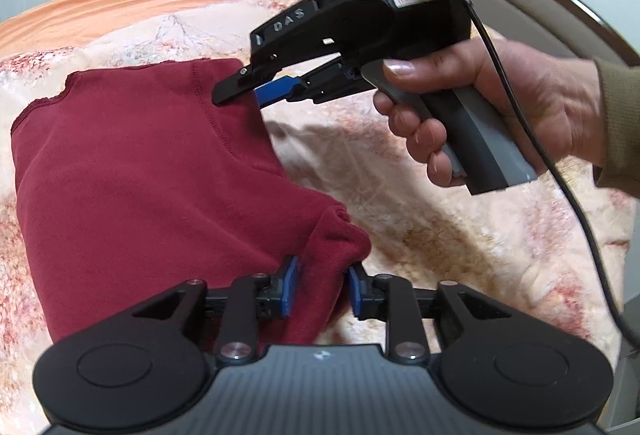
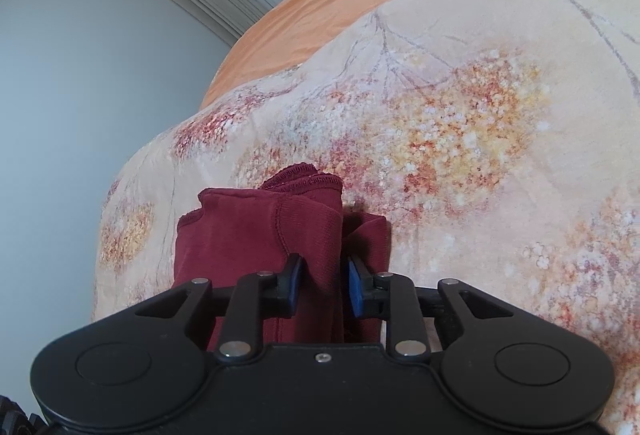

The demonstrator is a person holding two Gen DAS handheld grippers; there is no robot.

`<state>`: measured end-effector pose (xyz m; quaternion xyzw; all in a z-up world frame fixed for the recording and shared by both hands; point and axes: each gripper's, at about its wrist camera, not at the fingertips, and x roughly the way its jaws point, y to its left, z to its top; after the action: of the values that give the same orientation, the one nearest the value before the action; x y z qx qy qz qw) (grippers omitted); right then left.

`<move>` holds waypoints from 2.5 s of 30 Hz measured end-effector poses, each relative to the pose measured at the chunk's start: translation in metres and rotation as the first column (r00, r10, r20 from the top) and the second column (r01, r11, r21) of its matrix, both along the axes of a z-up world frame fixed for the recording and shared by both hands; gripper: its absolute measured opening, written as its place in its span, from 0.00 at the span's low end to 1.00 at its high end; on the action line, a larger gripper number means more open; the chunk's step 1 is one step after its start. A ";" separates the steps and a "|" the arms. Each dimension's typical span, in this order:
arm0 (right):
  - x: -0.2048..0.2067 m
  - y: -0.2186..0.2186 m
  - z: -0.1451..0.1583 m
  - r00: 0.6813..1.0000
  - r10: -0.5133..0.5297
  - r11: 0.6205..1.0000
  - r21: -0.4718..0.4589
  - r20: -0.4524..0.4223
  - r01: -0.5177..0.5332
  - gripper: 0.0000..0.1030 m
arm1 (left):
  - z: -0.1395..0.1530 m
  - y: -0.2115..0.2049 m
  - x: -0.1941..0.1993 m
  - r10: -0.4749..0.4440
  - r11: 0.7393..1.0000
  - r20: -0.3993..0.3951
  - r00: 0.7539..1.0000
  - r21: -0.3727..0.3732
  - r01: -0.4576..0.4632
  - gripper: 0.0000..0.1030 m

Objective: Fold small clothes

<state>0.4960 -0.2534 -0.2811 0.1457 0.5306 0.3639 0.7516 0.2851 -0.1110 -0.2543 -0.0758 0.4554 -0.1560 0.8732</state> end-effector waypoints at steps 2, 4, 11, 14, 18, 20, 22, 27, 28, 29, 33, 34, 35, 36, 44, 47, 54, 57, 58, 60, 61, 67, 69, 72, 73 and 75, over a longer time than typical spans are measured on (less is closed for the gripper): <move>-0.006 -0.005 0.008 1.000 0.005 1.000 0.006 0.018 -0.006 0.31 | 0.005 0.007 -0.007 -0.002 0.999 0.009 1.000 -0.049 0.003 0.57; -0.014 -0.012 0.013 0.999 0.017 1.000 0.014 0.027 -0.018 0.37 | 0.009 0.016 -0.014 0.014 0.997 0.011 1.000 -0.077 -0.013 0.59; -0.063 -0.024 0.023 0.996 0.070 0.997 0.034 0.055 -0.072 0.41 | 0.018 0.065 -0.028 0.173 0.977 0.005 0.985 -0.129 -0.171 0.63; -0.086 -0.020 0.013 0.987 0.137 0.988 -0.075 0.080 -0.131 0.42 | 0.021 0.091 -0.036 0.245 0.961 0.010 0.969 -0.132 -0.242 0.65; -0.095 -0.042 0.001 0.996 0.089 0.995 -0.056 0.031 -0.087 0.50 | 0.017 0.132 -0.039 0.342 0.933 -0.005 0.940 -0.116 -0.340 0.71; -0.092 -0.050 0.000 0.999 0.045 0.999 -0.006 0.003 -0.045 0.56 | 0.009 0.155 -0.031 0.381 0.914 -0.035 0.924 -0.135 -0.383 0.71; -0.083 -0.050 -0.001 1.000 0.015 1.000 0.017 -0.018 -0.015 0.59 | -0.001 0.168 -0.022 0.400 0.902 -0.068 0.914 -0.149 -0.406 0.71; -0.057 -0.041 -0.017 0.994 -0.018 0.996 0.090 -0.111 0.028 0.63 | -0.028 0.184 0.000 0.408 0.862 -0.163 0.898 -0.255 -0.437 0.71; -0.054 -0.039 -0.020 0.991 -0.018 0.994 0.103 -0.129 0.031 0.66 | -0.033 0.186 0.002 0.413 0.855 -0.174 0.894 -0.265 -0.446 0.71; -0.052 -0.037 -0.023 0.990 -0.021 0.994 0.105 -0.138 0.036 0.67 | -0.036 0.188 0.005 0.414 0.853 -0.180 0.892 -0.266 -0.450 0.71; -0.047 -0.033 -0.036 0.988 -0.015 0.996 0.086 -0.157 0.029 0.68 | -0.048 0.194 0.009 0.424 0.845 -0.200 0.884 -0.264 -0.465 0.78; -0.047 -0.033 -0.039 0.987 -0.015 0.995 0.091 -0.162 0.030 0.68 | -0.052 0.196 0.009 0.428 0.838 -0.211 0.879 -0.270 -0.473 0.81; -0.047 -0.033 -0.042 0.985 -0.018 0.994 0.100 -0.171 0.036 0.69 | -0.056 0.198 0.010 0.430 0.829 -0.225 0.874 -0.286 -0.481 0.82; -0.047 -0.034 -0.044 0.983 -0.024 0.993 0.110 -0.182 0.044 0.70 | -0.060 0.200 0.010 0.432 0.817 -0.238 0.870 -0.305 -0.490 0.82; -0.048 -0.021 -0.043 0.983 0.009 0.992 0.124 -0.182 0.014 0.56 | -0.062 0.199 0.021 0.406 0.815 -0.246 0.880 -0.337 -0.471 0.60; -0.048 -0.021 -0.041 0.983 0.009 0.993 0.120 -0.182 0.013 0.40 | -0.057 0.195 0.021 0.398 0.825 -0.237 0.886 -0.330 -0.459 0.46; -0.055 -0.014 -0.024 0.991 0.015 0.997 0.077 -0.136 -0.005 0.31 | -0.040 0.178 0.026 0.403 0.850 -0.210 0.891 -0.276 -0.450 0.35; -0.059 -0.014 -0.016 0.992 0.010 0.997 0.082 -0.127 0.001 0.29 | -0.032 0.176 0.027 0.410 0.847 -0.206 0.889 -0.275 -0.454 0.34; -0.060 -0.014 -0.012 0.992 0.008 0.996 0.088 -0.123 0.003 0.29 | -0.028 0.175 0.026 0.411 0.848 -0.201 0.889 -0.275 -0.454 0.34; -0.064 -0.013 -0.002 0.993 0.013 0.994 0.106 -0.114 -0.001 0.29 | -0.019 0.175 0.021 0.411 0.848 -0.188 0.892 -0.280 -0.450 0.34; -0.067 -0.012 0.004 0.994 0.016 0.994 0.113 -0.109 -0.004 0.29 | -0.013 0.175 0.019 0.411 0.848 -0.180 0.893 -0.283 -0.448 0.34; -0.085 0.007 0.035 0.996 0.057 0.990 0.131 -0.074 -0.047 0.29 | 0.016 0.189 -0.009 0.438 0.840 -0.151 0.886 -0.283 -0.463 0.34; -0.090 0.017 0.043 0.995 0.075 0.989 0.136 -0.067 -0.065 0.29 | 0.024 0.197 -0.024 0.455 0.832 -0.143 0.879 -0.283 -0.477 0.34; -0.102 0.038 0.054 0.992 0.112 0.984 0.148 -0.060 -0.103 0.29 | 0.036 0.215 -0.049 0.486 0.820 -0.139 0.863 -0.270 -0.505 0.34; -0.106 0.047 0.057 0.990 0.127 0.982 0.152 -0.061 -0.116 0.29 | 0.039 0.221 -0.058 0.499 0.813 -0.139 0.855 -0.265 -0.518 0.34; -0.115 0.066 0.062 0.985 0.160 0.976 0.159 -0.061 -0.149 0.29 | 0.047 0.232 -0.074 0.526 0.801 -0.138 0.839 -0.252 -0.544 0.34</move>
<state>0.3811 -0.1877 -0.2192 0.1748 0.5377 0.4555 0.6877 0.2115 0.1212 -0.2072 -0.3291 0.4151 0.0360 0.8474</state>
